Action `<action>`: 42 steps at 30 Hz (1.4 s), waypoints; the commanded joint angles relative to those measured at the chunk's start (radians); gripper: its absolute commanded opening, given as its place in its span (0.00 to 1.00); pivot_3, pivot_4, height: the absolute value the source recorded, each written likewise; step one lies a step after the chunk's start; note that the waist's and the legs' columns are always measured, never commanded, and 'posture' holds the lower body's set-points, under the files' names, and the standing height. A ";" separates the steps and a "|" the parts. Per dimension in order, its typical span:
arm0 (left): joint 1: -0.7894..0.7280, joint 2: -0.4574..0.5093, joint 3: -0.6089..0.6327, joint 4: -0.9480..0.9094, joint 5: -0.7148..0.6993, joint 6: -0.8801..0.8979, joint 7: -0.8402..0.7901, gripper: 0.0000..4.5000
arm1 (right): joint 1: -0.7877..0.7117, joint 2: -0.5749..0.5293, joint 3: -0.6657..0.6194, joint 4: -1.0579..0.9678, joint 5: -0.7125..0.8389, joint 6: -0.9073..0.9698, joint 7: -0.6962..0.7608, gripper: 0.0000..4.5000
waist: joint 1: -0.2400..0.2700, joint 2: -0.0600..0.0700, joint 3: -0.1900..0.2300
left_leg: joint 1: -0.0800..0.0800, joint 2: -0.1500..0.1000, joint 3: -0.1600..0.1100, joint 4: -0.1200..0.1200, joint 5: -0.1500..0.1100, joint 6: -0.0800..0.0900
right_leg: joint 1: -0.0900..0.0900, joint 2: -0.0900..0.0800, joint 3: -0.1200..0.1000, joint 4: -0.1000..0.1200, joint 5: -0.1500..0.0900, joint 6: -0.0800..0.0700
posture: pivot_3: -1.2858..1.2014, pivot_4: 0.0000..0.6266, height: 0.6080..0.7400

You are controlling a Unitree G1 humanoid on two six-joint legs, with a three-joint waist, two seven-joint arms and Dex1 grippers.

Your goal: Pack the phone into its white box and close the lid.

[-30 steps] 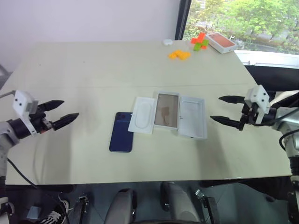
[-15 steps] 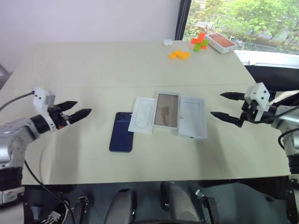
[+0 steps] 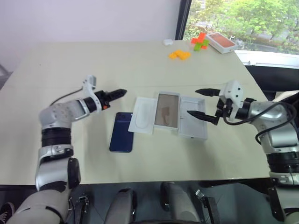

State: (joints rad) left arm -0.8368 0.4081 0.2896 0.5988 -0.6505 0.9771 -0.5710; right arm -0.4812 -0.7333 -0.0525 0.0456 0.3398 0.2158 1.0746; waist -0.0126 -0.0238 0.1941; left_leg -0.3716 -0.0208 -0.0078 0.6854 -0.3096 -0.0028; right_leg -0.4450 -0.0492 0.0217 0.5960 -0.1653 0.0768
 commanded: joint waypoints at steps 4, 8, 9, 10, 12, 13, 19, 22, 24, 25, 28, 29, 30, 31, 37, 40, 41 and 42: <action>-0.170 -0.026 0.031 0.215 0.018 -0.068 -0.035 0.99 | 0.012 -0.002 -0.015 -0.055 0.005 -0.006 -0.017 1.00 | 0.003 0.000 0.000 | 0.000 -0.001 0.000 0.000 0.000 -0.001 | 0.001 0.000 0.000 -0.001 0.000 0.000 | 0.52 0.24 1.00; -0.184 -0.031 -0.054 0.249 0.081 -0.045 -0.088 0.99 | 0.011 -0.002 -0.018 -0.063 0.007 -0.003 -0.021 1.00 | -0.003 0.000 0.000 | 0.000 -0.001 0.000 0.000 0.000 0.000 | 0.001 -0.001 0.000 0.000 0.000 0.000 | 0.52 0.24 1.00; -0.192 -0.036 -0.071 0.264 0.100 -0.051 -0.093 0.99 | 0.010 -0.001 -0.017 -0.060 0.006 -0.005 -0.023 1.00 | -0.003 0.000 0.000 | 0.000 -0.001 0.000 0.000 0.000 0.000 | 0.000 0.000 0.000 0.000 0.000 0.000 | 0.52 0.24 1.00; -0.200 -0.042 -0.079 0.279 0.112 -0.061 -0.100 0.99 | 0.011 0.001 -0.016 -0.058 0.004 -0.008 -0.025 1.00 | -0.001 0.000 0.000 | 0.000 -0.001 0.000 0.000 0.000 0.000 | 0.000 0.000 0.000 0.000 0.000 0.000 | 0.52 0.24 1.00; -0.217 -0.051 -0.080 0.310 0.122 -0.064 -0.109 0.99 | 0.012 0.003 -0.014 -0.060 0.001 -0.011 -0.029 1.00 | 0.000 0.000 0.000 | 0.000 -0.001 0.000 0.000 0.000 0.000 | 0.000 0.000 0.000 0.000 0.000 0.000 | 0.52 0.24 1.00; -0.224 -0.058 -0.080 0.324 0.128 -0.067 -0.110 0.99 | 0.012 0.005 -0.014 -0.060 0.000 -0.013 -0.032 1.00 | 0.000 0.000 0.000 | 0.000 -0.001 0.000 0.000 0.000 0.000 | 0.000 0.000 0.000 0.000 0.000 0.000 | 0.52 0.24 1.00; -0.241 -0.091 -0.095 0.383 0.172 -0.075 -0.152 0.99 | 0.012 0.007 -0.009 -0.061 -0.006 -0.020 -0.039 1.00 | 0.001 0.000 0.000 | 0.000 -0.001 0.000 0.000 0.000 -0.001 | 0.001 0.000 0.000 0.000 0.000 0.000 | 0.52 0.24 1.00; -0.239 -0.103 -0.103 0.388 0.195 -0.083 -0.168 0.99 | 0.008 0.008 -0.010 -0.061 -0.008 -0.021 -0.043 1.00 | 0.002 0.000 0.000 | 0.000 -0.001 0.000 0.000 0.000 -0.001 | 0.001 0.000 0.000 0.000 0.000 0.000 | 0.52 0.24 1.00; -0.235 -0.114 -0.099 0.398 0.202 -0.084 -0.169 0.99 | 0.005 0.009 -0.010 -0.062 -0.011 -0.024 -0.046 1.00 | 0.002 0.000 0.000 | 0.000 -0.001 0.000 0.000 0.000 -0.001 | 0.001 0.000 0.000 0.000 0.000 0.000 | 0.52 0.24 1.00; -0.233 -0.117 -0.097 0.404 0.207 -0.085 -0.164 0.94 | 0.004 0.009 -0.009 -0.062 -0.011 -0.024 -0.047 1.00 | 0.003 0.000 0.000 | 0.000 -0.001 0.000 0.000 0.000 -0.001 | 0.001 0.000 0.000 0.000 0.000 0.000 | 0.52 0.24 1.00; -0.226 -0.122 -0.093 0.404 0.215 -0.083 -0.173 0.72 | 0.003 0.008 -0.009 -0.064 -0.013 -0.025 -0.048 1.00 | 0.002 0.000 0.000 | 0.000 -0.001 0.000 0.000 0.000 -0.001 | 0.001 0.000 0.000 0.000 0.000 0.000 | 0.52 0.24 1.00; -0.226 -0.123 -0.090 0.403 0.215 -0.079 -0.173 0.62 | 0.003 0.007 -0.009 -0.063 -0.013 -0.025 -0.048 1.00 | 0.001 0.000 0.000 | 0.000 -0.001 0.000 0.000 0.000 -0.001 | 0.001 0.000 0.000 0.000 0.000 0.000 | 0.52 0.24 1.00; -0.226 -0.123 -0.088 0.404 0.216 -0.077 -0.173 0.50 | 0.003 0.007 -0.009 -0.064 -0.013 -0.025 -0.048 1.00 | 0.001 0.000 0.000 | 0.000 -0.001 0.000 0.000 0.000 -0.001 | 0.001 0.000 0.000 0.000 0.000 0.000 | 0.52 0.24 1.00; -0.223 -0.122 -0.085 0.400 0.215 -0.071 -0.177 0.39 | 0.003 0.007 -0.009 -0.064 -0.013 -0.026 -0.048 1.00 | 0.001 0.000 0.000 | 0.000 -0.001 0.000 0.000 0.000 -0.001 | 0.001 0.000 0.000 0.000 0.000 0.000 | 0.52 0.24 1.00; -0.221 -0.109 -0.018 0.418 0.179 -0.034 -0.167 0.01 | 0.001 0.010 -0.007 -0.069 -0.018 -0.030 -0.054 1.00 | -0.001 0.000 0.000 | 0.000 -0.001 0.000 0.000 0.000 -0.001 | 0.001 0.000 0.000 0.000 0.000 0.000 | 0.52 0.24 1.00; -0.215 -0.096 0.002 0.409 0.171 -0.014 -0.170 0.01 | -0.003 0.011 -0.006 -0.069 -0.020 -0.031 -0.056 1.00 | -0.002 0.000 0.000 | 0.000 -0.001 0.000 0.000 0.000 -0.001 | 0.001 0.000 0.000 0.000 0.000 0.000 | 0.52 0.24 1.00; -0.214 -0.090 0.013 0.403 0.165 -0.003 -0.165 0.01 | -0.002 0.011 -0.006 -0.068 -0.020 -0.032 -0.057 1.00 | -0.002 0.000 0.000 | 0.000 -0.001 0.000 0.000 0.000 -0.001 | 0.001 0.000 0.000 0.000 0.000 0.000 | 0.52 0.24 1.00; -0.212 -0.084 0.020 0.397 0.161 0.007 -0.161 0.01 | -0.002 0.010 -0.005 -0.068 -0.022 -0.033 -0.056 1.00 | -0.002 0.000 0.000 | 0.000 -0.001 0.000 0.000 0.000 -0.001 | 0.000 0.000 0.000 0.000 0.000 0.000 | 0.52 0.24 1.00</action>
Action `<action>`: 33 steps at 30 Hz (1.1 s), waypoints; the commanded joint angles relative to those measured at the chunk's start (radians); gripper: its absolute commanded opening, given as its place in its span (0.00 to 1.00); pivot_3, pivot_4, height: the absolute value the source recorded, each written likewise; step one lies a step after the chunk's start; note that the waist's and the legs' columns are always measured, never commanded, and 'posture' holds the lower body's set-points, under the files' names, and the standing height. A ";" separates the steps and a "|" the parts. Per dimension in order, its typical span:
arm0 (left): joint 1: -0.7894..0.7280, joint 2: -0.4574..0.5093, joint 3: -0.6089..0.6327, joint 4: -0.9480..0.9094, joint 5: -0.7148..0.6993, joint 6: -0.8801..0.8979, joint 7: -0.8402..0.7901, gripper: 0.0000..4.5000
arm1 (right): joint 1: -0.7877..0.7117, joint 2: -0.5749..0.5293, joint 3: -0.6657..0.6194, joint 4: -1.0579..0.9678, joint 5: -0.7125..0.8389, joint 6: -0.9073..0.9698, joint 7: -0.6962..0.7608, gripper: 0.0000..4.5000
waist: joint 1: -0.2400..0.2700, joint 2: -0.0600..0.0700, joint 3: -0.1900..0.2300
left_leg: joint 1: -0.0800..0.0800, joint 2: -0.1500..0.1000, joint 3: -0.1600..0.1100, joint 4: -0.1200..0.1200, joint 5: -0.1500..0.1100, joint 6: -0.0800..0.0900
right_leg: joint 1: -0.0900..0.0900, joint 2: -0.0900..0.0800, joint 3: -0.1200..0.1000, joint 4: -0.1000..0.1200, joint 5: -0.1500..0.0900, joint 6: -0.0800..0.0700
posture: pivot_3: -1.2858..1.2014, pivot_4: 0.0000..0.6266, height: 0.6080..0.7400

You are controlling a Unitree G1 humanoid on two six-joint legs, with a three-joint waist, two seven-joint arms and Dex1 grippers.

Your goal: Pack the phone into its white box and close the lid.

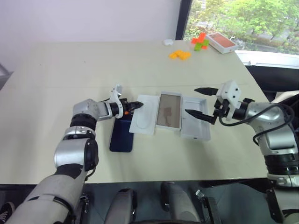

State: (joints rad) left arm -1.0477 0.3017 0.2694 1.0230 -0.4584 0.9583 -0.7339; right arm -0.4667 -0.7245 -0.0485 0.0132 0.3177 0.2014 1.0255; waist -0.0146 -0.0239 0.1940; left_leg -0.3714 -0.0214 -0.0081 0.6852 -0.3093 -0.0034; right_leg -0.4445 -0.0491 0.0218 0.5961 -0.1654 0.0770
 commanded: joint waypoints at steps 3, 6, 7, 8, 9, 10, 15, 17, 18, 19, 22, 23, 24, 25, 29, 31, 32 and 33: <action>0.005 0.039 0.060 -0.057 -0.044 0.053 0.009 0.01 | -0.016 -0.001 -0.010 -0.035 0.000 -0.020 -0.008 1.00 | 0.001 0.000 0.000 | 0.000 0.000 0.000 0.000 0.000 0.000 | 0.000 0.000 0.000 0.000 0.000 0.000 | 0.52 0.24 1.00; 0.004 0.043 0.089 -0.066 -0.051 0.042 0.049 0.01 | -0.017 -0.002 -0.011 -0.032 0.000 -0.020 -0.006 1.00 | 0.001 0.000 0.000 | 0.000 0.000 0.000 0.000 0.000 0.000 | 0.000 0.000 0.000 0.000 0.000 0.000 | 0.52 0.24 1.00; -0.002 0.037 0.104 -0.072 -0.064 0.053 0.060 0.01 | -0.017 -0.002 -0.011 -0.030 0.000 -0.021 -0.005 1.00 | 0.002 0.000 0.000 | 0.000 0.000 0.000 0.000 0.000 0.000 | 0.000 0.000 0.000 0.000 0.000 0.000 | 0.52 0.24 1.00; -0.007 0.028 0.116 -0.083 -0.076 0.064 0.071 0.01 | -0.017 -0.001 -0.009 -0.027 -0.001 -0.022 -0.004 1.00 | 0.002 0.000 0.000 | 0.000 0.000 0.000 0.000 0.000 0.000 | 0.000 0.000 0.000 0.000 0.000 0.000 | 0.52 0.24 1.00; -0.014 0.011 0.121 -0.106 -0.082 0.066 0.093 0.01 | -0.016 -0.001 -0.007 -0.025 -0.002 -0.022 -0.002 1.00 | 0.003 0.000 0.000 | 0.000 0.000 0.000 0.000 0.000 0.000 | 0.000 0.000 0.000 0.000 0.000 0.000 | 0.52 0.24 1.00; -0.023 -0.004 0.126 -0.122 -0.085 0.069 0.113 0.01 | -0.015 -0.002 -0.004 -0.022 -0.003 -0.022 0.002 1.00 | 0.005 0.000 0.000 | 0.000 0.000 -0.001 0.000 0.000 0.000 | 0.000 -0.001 0.000 0.000 0.000 0.000 | 0.52 0.24 1.00; -0.093 -0.067 0.170 -0.147 -0.104 0.062 0.246 0.01 | -0.005 -0.012 0.000 -0.029 0.023 0.000 0.036 1.00 | 0.005 0.000 0.000 | -0.001 -0.001 -0.001 0.000 0.000 0.000 | 0.000 -0.002 0.000 -0.001 0.000 0.001 | 0.52 0.24 1.00; -0.126 -0.113 0.144 -0.160 -0.091 0.052 0.273 0.01 | 0.033 -0.058 0.005 -0.041 0.039 0.033 0.103 1.00 | 0.005 0.000 0.000 | -0.001 -0.001 -0.001 0.000 0.000 0.000 | 0.000 -0.002 0.000 -0.001 0.001 0.001 | 0.52 0.24 1.00; -0.137 -0.128 0.136 -0.161 -0.088 0.051 0.281 0.01 | 0.049 -0.076 0.008 -0.045 0.038 0.033 0.126 1.00 | 0.007 0.000 0.000 | -0.001 -0.001 -0.001 0.000 0.000 0.000 | 0.000 -0.002 0.000 -0.001 0.000 0.001 | 0.52 0.24 1.00; -0.143 -0.139 0.131 -0.156 -0.082 0.042 0.290 0.01 | 0.055 -0.082 0.006 -0.043 0.036 0.032 0.129 1.00 | 0.007 0.000 0.000 | -0.001 -0.002 -0.001 0.000 0.000 0.000 | 0.000 -0.002 -0.001 -0.001 0.000 0.001 | 0.52 0.24 1.00; -0.165 -0.172 0.142 -0.101 -0.074 -0.004 0.336 0.01 | 0.059 -0.081 -0.004 -0.041 0.038 0.038 0.121 1.00 | -0.002 0.000 0.000 | -0.001 -0.002 0.000 0.000 0.000 0.000 | 0.000 -0.002 0.000 -0.001 0.001 0.001 | 0.52 0.24 1.00; -0.174 -0.183 0.142 -0.080 -0.069 -0.022 0.350 0.01 | 0.061 -0.081 -0.006 -0.043 0.037 0.040 0.119 1.00 | -0.002 0.000 0.000 | 0.000 -0.001 0.001 0.000 0.000 0.000 | 0.000 -0.002 0.001 -0.001 0.001 0.001 | 0.52 0.24 1.00; -0.181 -0.197 0.121 -0.065 -0.051 -0.042 0.349 0.01 | 0.065 -0.080 -0.006 -0.047 0.036 0.040 0.117 1.00 | -0.001 0.000 0.000 | 0.000 -0.001 0.001 0.000 0.000 0.000 | 0.000 -0.001 0.001 -0.001 0.001 0.001 | 0.52 0.24 1.00; -0.187 -0.208 0.098 -0.051 -0.032 -0.062 0.347 0.01 | 0.068 -0.078 -0.005 -0.049 0.034 0.039 0.116 1.00 | 0.000 0.000 0.000 | 0.001 -0.001 0.001 0.000 0.000 -0.001 | 0.000 0.000 0.001 -0.001 0.001 0.001 | 0.52 0.24 1.00; -0.205 -0.240 0.069 -0.002 -0.003 -0.104 0.348 0.01 | 0.073 -0.066 -0.005 -0.055 0.028 0.035 0.093 1.00 | 0.001 0.000 0.000 | 0.000 -0.002 0.001 0.000 0.001 -0.001 | 0.000 0.001 0.001 -0.001 0.001 0.001 | 0.52 0.24 1.00; -0.211 -0.257 0.058 0.014 0.011 -0.123 0.352 0.01 | 0.080 -0.067 -0.008 -0.061 0.030 0.033 0.087 1.00 | 0.003 0.000 0.000 | 0.000 -0.002 0.001 0.000 0.001 -0.001 | 0.000 0.001 0.001 -0.001 0.001 0.001 | 0.52 0.24 1.00; -0.213 -0.261 0.055 0.021 0.016 -0.132 0.353 0.01 | 0.083 -0.067 -0.008 -0.063 0.030 0.032 0.085 1.00 | 0.004 0.000 0.000 | 0.000 -0.002 0.001 0.000 0.001 -0.001 | 0.000 0.001 0.001 -0.001 0.001 0.001 | 0.52 0.24 1.00; -0.216 -0.262 0.055 0.028 0.017 -0.135 0.351 0.01 | 0.085 -0.067 -0.007 -0.065 0.029 0.032 0.080 1.00 | 0.004 0.000 0.000 | 0.000 -0.002 0.001 0.000 0.001 -0.001 | 0.000 0.001 0.001 -0.001 0.001 0.001 | 0.52 0.24 1.00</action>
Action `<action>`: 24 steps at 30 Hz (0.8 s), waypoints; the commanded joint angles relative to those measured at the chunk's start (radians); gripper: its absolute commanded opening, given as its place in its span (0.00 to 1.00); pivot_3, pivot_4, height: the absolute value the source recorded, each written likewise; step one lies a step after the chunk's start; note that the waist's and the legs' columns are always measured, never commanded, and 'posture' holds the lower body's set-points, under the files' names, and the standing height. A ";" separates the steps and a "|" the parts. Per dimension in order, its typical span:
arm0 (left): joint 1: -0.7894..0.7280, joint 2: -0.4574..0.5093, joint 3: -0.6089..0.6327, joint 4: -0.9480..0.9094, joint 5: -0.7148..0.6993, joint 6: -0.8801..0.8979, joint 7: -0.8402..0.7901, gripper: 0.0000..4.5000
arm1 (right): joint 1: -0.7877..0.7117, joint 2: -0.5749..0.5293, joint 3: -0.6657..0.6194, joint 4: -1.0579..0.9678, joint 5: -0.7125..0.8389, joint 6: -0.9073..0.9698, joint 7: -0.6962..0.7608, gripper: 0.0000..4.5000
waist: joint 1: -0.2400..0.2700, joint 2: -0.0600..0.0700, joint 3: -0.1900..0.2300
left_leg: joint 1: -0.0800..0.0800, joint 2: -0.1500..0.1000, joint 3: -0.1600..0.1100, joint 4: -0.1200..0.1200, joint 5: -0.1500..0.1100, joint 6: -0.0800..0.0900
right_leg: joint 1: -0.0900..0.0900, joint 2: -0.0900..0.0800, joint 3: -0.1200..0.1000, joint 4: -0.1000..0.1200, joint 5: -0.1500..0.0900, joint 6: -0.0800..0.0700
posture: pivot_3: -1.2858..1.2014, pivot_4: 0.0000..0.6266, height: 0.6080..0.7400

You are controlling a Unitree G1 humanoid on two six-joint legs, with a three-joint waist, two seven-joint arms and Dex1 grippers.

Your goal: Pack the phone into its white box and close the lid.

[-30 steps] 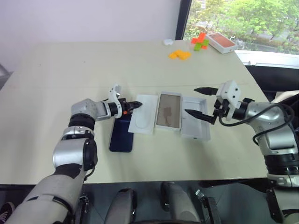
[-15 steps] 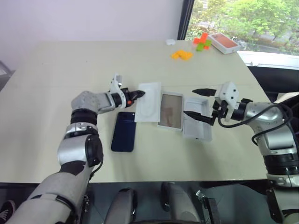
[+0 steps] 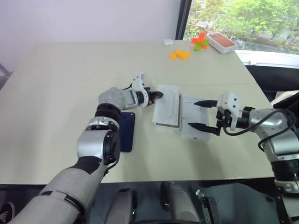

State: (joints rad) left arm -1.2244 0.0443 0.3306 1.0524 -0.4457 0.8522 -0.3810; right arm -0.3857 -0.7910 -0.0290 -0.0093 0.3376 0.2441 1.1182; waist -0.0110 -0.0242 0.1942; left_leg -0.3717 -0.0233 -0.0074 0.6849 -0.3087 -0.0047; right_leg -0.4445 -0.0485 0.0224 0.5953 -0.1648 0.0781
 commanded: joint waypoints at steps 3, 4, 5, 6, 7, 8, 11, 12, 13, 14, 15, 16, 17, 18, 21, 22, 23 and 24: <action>-0.048 -0.013 -0.013 0.013 0.012 -0.039 -0.008 0.01 | 0.007 0.003 -0.025 -0.049 0.009 -0.009 -0.024 1.00 | -0.001 0.000 0.000 | 0.000 0.000 0.000 0.000 0.000 0.000 | 0.000 0.000 0.000 0.000 0.000 0.000 | 0.52 0.24 1.00; -0.049 -0.017 -0.019 0.016 0.017 -0.041 -0.011 0.01 | 0.008 0.005 -0.025 -0.052 0.009 -0.010 -0.029 1.00 | -0.001 0.000 0.000 | 0.000 0.000 0.000 0.000 0.000 0.000 | 0.000 0.000 0.000 0.000 0.000 0.000 | 0.52 0.24 1.00; -0.050 -0.019 -0.022 0.019 0.020 -0.043 -0.014 0.01 | 0.009 0.007 -0.024 -0.054 0.009 -0.011 -0.032 1.00 | -0.001 0.000 0.000 | 0.000 0.000 0.000 0.000 0.000 0.000 | 0.000 0.000 0.000 0.000 0.000 0.000 | 0.52 0.24 1.00; -0.049 -0.023 -0.030 0.020 0.029 -0.047 -0.015 0.01 | 0.010 0.009 -0.024 -0.056 0.010 -0.012 -0.037 1.00 | -0.001 0.000 0.000 | 0.000 0.000 0.000 0.000 0.000 0.000 | 0.000 0.000 0.000 0.000 0.000 0.000 | 0.52 0.24 1.00; -0.048 -0.026 -0.028 0.023 0.031 -0.048 -0.014 0.01 | 0.010 0.011 -0.025 -0.058 0.008 -0.014 -0.042 1.00 | -0.001 0.000 0.000 | 0.000 0.000 0.000 0.000 0.000 0.000 | 0.000 0.000 0.000 0.000 0.000 0.000 | 0.52 0.24 1.00; -0.048 -0.029 -0.029 0.026 0.032 -0.051 -0.013 0.01 | 0.011 0.012 -0.025 -0.059 0.008 -0.016 -0.045 1.00 | 0.000 0.000 0.000 | 0.000 0.000 0.000 0.000 0.000 0.000 | 0.000 0.000 0.000 0.000 0.000 0.000 | 0.52 0.24 1.00; -0.050 -0.033 -0.022 0.030 0.028 -0.064 -0.010 0.24 | 0.013 0.013 -0.024 -0.063 0.008 -0.016 -0.051 1.00 | -0.001 0.000 0.000 | 0.000 0.000 0.000 0.000 0.000 0.000 | 0.000 0.000 0.000 0.000 0.000 0.000 | 0.52 0.24 1.00; -0.052 -0.034 -0.021 0.032 0.029 -0.069 -0.008 0.33 | 0.014 0.013 -0.024 -0.064 0.008 -0.016 -0.053 1.00 | -0.001 0.000 0.000 | 0.000 0.000 0.000 0.000 0.000 0.000 | 0.000 0.000 0.000 0.000 0.000 0.000 | 0.52 0.24 1.00; -0.053 -0.035 -0.018 0.034 0.027 -0.073 -0.006 0.46 | 0.014 0.013 -0.024 -0.064 0.008 -0.016 -0.054 1.00 | 0.000 0.000 0.000 | 0.000 0.000 0.000 0.000 0.000 0.000 | 0.000 0.000 0.000 0.000 0.000 0.000 | 0.52 0.24 1.00; -0.054 -0.036 -0.016 0.035 0.025 -0.076 -0.006 0.57 | 0.015 0.014 -0.024 -0.065 0.008 -0.017 -0.055 1.00 | 0.000 0.000 0.000 | 0.000 0.000 0.000 0.000 0.000 0.000 | 0.000 0.000 0.000 0.000 0.000 0.000 | 0.52 0.24 1.00; -0.056 -0.036 -0.015 0.035 0.025 -0.078 -0.007 0.68 | 0.015 0.013 -0.023 -0.065 0.008 -0.019 -0.056 1.00 | 0.000 0.000 0.000 | 0.000 0.000 0.000 0.000 0.000 0.000 | 0.000 0.000 0.000 0.000 0.000 0.000 | 0.52 0.24 1.00; -0.057 -0.036 -0.014 0.036 0.024 -0.079 -0.007 0.80 | 0.015 0.013 -0.023 -0.064 0.007 -0.020 -0.056 1.00 | 0.000 0.000 0.000 | 0.000 0.000 0.000 0.000 0.000 0.000 | 0.000 0.000 0.000 0.000 0.000 0.000 | 0.52 0.24 1.00; -0.060 -0.035 -0.016 0.034 0.025 -0.078 -0.014 0.91 | 0.014 0.013 -0.022 -0.063 0.007 -0.020 -0.056 1.00 | -0.001 0.000 0.000 | 0.000 0.000 0.000 0.000 0.000 0.000 | 0.000 0.000 0.000 0.000 0.000 0.000 | 0.52 0.24 1.00; -0.063 -0.034 -0.020 0.031 0.028 -0.078 -0.017 0.99 | 0.012 0.013 -0.022 -0.061 0.007 -0.021 -0.055 1.00 | -0.001 0.000 0.000 | 0.000 0.000 0.000 0.000 0.000 0.000 | 0.000 0.000 0.000 0.000 0.000 0.000 | 0.52 0.24 1.00; -0.078 -0.028 -0.019 0.018 0.021 -0.058 -0.029 0.99 | 0.005 0.016 -0.020 -0.052 0.006 -0.022 -0.055 1.00 | -0.002 0.000 0.000 | 0.000 0.000 0.000 0.000 0.000 0.000 | 0.000 0.000 0.000 0.000 0.000 0.000 | 0.52 0.24 1.00; -0.083 -0.025 -0.015 0.015 0.017 -0.053 -0.026 0.99 | 0.003 0.016 -0.019 -0.051 0.005 -0.023 -0.055 1.00 | -0.002 0.000 0.000 | 0.000 0.000 0.000 0.000 0.000 0.000 | 0.000 0.000 0.000 0.000 0.000 0.000 | 0.52 0.24 1.00; -0.088 -0.022 -0.009 0.012 0.011 -0.047 -0.024 0.99 | 0.001 0.017 -0.018 -0.049 0.004 -0.024 -0.055 1.00 | -0.001 0.000 0.000 | 0.000 0.000 0.000 0.000 0.000 0.000 | 0.000 0.000 0.000 0.000 0.000 0.000 | 0.52 0.24 1.00; -0.093 -0.017 -0.005 0.006 0.006 -0.038 -0.024 0.99 | -0.001 0.018 -0.017 -0.048 0.004 -0.024 -0.055 1.00 | -0.001 0.000 0.000 | 0.000 0.000 0.000 0.000 0.000 0.000 | 0.000 0.000 0.000 0.000 0.000 0.000 | 0.52 0.24 1.00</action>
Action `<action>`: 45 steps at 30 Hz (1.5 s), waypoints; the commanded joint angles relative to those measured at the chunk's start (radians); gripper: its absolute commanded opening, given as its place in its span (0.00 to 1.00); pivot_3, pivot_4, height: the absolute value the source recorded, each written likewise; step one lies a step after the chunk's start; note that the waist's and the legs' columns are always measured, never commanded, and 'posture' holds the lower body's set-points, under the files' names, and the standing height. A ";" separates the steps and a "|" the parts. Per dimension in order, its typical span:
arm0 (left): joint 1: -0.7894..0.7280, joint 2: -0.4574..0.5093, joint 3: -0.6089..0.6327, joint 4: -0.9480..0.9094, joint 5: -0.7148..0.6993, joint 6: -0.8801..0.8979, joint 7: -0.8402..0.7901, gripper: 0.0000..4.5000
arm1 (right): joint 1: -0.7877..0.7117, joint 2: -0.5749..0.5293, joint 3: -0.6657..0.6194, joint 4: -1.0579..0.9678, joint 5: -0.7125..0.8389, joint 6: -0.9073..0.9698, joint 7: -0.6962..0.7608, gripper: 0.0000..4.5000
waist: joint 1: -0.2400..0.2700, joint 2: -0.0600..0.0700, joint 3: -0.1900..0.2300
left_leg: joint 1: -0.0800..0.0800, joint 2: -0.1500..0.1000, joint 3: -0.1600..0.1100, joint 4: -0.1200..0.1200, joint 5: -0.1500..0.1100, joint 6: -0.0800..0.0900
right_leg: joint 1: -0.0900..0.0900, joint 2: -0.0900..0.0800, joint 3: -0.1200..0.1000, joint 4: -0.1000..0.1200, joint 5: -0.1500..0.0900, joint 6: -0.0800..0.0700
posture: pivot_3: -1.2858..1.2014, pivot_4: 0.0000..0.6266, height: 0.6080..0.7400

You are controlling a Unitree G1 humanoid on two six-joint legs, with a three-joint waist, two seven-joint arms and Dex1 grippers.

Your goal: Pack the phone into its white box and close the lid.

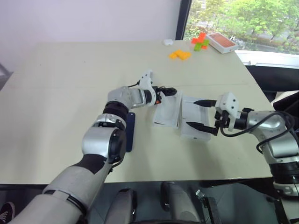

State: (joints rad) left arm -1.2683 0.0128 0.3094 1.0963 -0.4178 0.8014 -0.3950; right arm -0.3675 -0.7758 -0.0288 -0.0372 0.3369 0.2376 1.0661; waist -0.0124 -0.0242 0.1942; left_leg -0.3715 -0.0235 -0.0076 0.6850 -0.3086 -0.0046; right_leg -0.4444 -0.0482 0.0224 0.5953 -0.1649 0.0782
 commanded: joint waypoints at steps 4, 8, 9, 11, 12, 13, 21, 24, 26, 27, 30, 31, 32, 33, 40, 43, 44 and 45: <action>-0.058 0.021 0.012 -0.073 -0.031 0.035 -0.016 0.99 | -0.027 0.007 -0.013 -0.016 0.001 -0.019 -0.003 1.00 | 0.001 0.000 0.000 | 0.000 0.000 0.000 0.000 0.000 0.000 | 0.000 0.000 0.000 0.000 0.000 0.000 | 0.52 0.24 1.00; -0.052 0.017 0.005 -0.142 -0.044 0.080 -0.019 0.99 | -0.034 0.015 -0.007 -0.014 -0.004 -0.020 -0.005 1.00 | 0.001 0.000 0.000 | 0.000 0.000 0.000 0.000 0.000 0.000 | 0.000 0.000 0.000 0.000 0.000 0.000 | 0.52 0.24 1.00; -0.049 0.017 0.005 -0.161 -0.048 0.093 -0.017 0.99 | -0.036 0.017 -0.006 -0.015 -0.004 -0.018 -0.006 1.00 | 0.001 0.000 0.000 | 0.000 0.000 0.000 0.000 0.000 0.000 | 0.000 0.000 0.000 0.000 0.000 0.000 | 0.52 0.24 1.00; -0.043 0.021 -0.002 -0.193 -0.051 0.113 -0.017 0.99 | -0.041 0.018 -0.005 -0.017 -0.004 -0.016 -0.006 1.00 | 0.000 0.000 0.000 | 0.000 0.000 0.000 0.000 0.000 0.000 | 0.000 0.000 0.000 0.000 0.000 0.000 | 0.52 0.24 1.00; -0.039 0.022 -0.005 -0.205 -0.052 0.119 -0.018 0.99 | -0.043 0.018 -0.004 -0.017 -0.004 -0.015 -0.006 1.00 | 0.000 0.000 0.000 | 0.000 0.000 0.000 0.000 0.000 0.000 | 0.000 0.000 0.000 0.000 0.000 0.000 | 0.52 0.24 1.00; -0.033 0.025 -0.007 -0.214 -0.049 0.125 -0.016 0.99 | -0.046 0.019 -0.003 -0.016 -0.004 -0.016 -0.006 1.00 | 0.000 0.000 0.000 | 0.000 0.000 0.000 0.000 0.000 0.000 | 0.000 0.000 0.000 0.000 0.000 0.000 | 0.52 0.24 1.00; 0.023 0.032 -0.029 -0.220 -0.021 0.111 -0.010 0.99 | -0.060 0.023 -0.001 -0.005 -0.006 -0.018 -0.006 1.00 | 0.001 0.000 0.000 | 0.000 0.000 0.000 0.000 0.000 0.000 | 0.000 0.000 0.000 0.000 0.000 0.000 | 0.52 0.24 1.00; 0.039 0.046 -0.029 -0.237 -0.020 0.109 -0.008 0.99 | -0.062 0.025 -0.003 -0.006 -0.007 -0.019 -0.009 1.00 | 0.000 0.000 0.000 | 0.000 0.000 0.000 0.000 0.000 0.000 | 0.000 0.000 0.000 0.000 0.000 0.000 | 0.52 0.24 1.00; 0.049 0.053 -0.021 -0.282 -0.038 0.132 -0.016 0.99 | -0.062 0.026 -0.007 -0.010 -0.005 -0.016 -0.013 1.00 | 0.000 0.000 0.000 | 0.000 0.000 0.000 0.000 0.000 0.000 | 0.000 0.000 0.000 0.000 0.000 0.000 | 0.52 0.24 1.00; 0.062 0.060 -0.035 -0.320 -0.040 0.144 -0.032 0.99 | -0.063 0.027 -0.008 -0.011 -0.003 -0.014 -0.017 1.00 | -0.001 0.000 0.000 | 0.000 0.001 0.000 0.000 0.000 0.000 | 0.000 0.000 0.000 0.000 0.000 0.000 | 0.52 0.24 1.00; 0.124 0.084 -0.086 -0.446 -0.032 0.142 -0.078 0.99 | -0.080 0.043 -0.011 -0.007 -0.009 -0.014 -0.050 1.00 | -0.002 0.000 0.000 | 0.000 0.002 0.000 0.000 0.000 0.000 | 0.000 0.000 0.000 0.001 0.000 0.000 | 0.52 0.24 1.00; 0.142 0.091 -0.087 -0.481 -0.039 0.141 -0.084 0.99 | -0.089 0.051 -0.012 -0.003 -0.014 -0.015 -0.066 1.00 | -0.003 0.000 0.000 | 0.000 0.002 -0.001 0.000 0.000 0.000 | 0.000 0.000 0.000 0.001 0.000 0.000 | 0.52 0.24 1.00; 0.171 0.114 -0.100 -0.531 -0.034 0.117 -0.105 0.99 | -0.107 0.065 -0.010 0.009 -0.023 -0.009 -0.091 1.00 | -0.005 0.000 0.000 | 0.001 0.002 0.000 0.000 0.000 0.000 | 0.000 0.000 0.001 0.001 0.000 0.000 | 0.52 0.24 1.00; 0.207 0.147 -0.131 -0.586 -0.013 0.072 -0.140 1.00 | -0.126 0.081 -0.008 0.022 -0.028 0.003 -0.116 0.94 | -0.005 0.000 0.000 | 0.001 0.002 0.000 0.000 0.000 0.000 | 0.000 0.000 0.001 0.001 0.000 0.000 | 0.52 0.24 1.00; 0.400 0.350 -0.205 -0.749 0.075 -0.213 -0.303 1.00 | -0.187 0.159 0.050 0.024 -0.075 0.049 -0.210 0.25 | -0.003 0.001 0.000 | 0.000 0.003 0.000 -0.001 0.001 -0.001 | -0.001 0.000 0.001 0.001 0.001 -0.001 | 0.52 0.24 1.00; 0.459 0.420 -0.195 -0.777 0.057 -0.231 -0.361 1.00 | -0.204 0.204 0.090 0.014 -0.102 0.083 -0.250 0.01 | 0.000 0.001 0.000 | 0.000 0.003 0.000 -0.001 0.001 -0.001 | -0.001 -0.001 0.001 0.001 0.001 -0.002 | 0.52 0.24 1.00; 0.480 0.446 -0.196 -0.778 0.063 -0.245 -0.377 1.00 | -0.212 0.214 0.119 0.016 -0.134 0.092 -0.266 0.01 | 0.003 0.001 0.000 | 0.000 0.003 -0.001 -0.001 0.001 -0.001 | -0.001 -0.001 0.001 0.001 0.001 -0.002 | 0.52 0.24 1.00; 0.502 0.470 -0.195 -0.785 0.064 -0.256 -0.393 1.00 | -0.223 0.227 0.146 0.022 -0.167 0.103 -0.288 0.01 | 0.002 0.001 0.000 | 0.000 0.003 -0.001 -0.001 0.001 -0.001 | -0.001 -0.001 0.000 0.001 0.001 -0.002 | 0.52 0.24 1.00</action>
State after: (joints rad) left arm -0.7712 0.4589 0.1050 0.3511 -0.3556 0.5807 -0.7556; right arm -0.5635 -0.5567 0.0977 0.0085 0.2087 0.3297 0.8102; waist -0.0104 -0.0235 0.1940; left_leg -0.3722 -0.0213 -0.0084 0.6845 -0.3079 -0.0058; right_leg -0.4459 -0.0499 0.0227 0.5965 -0.1642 0.0767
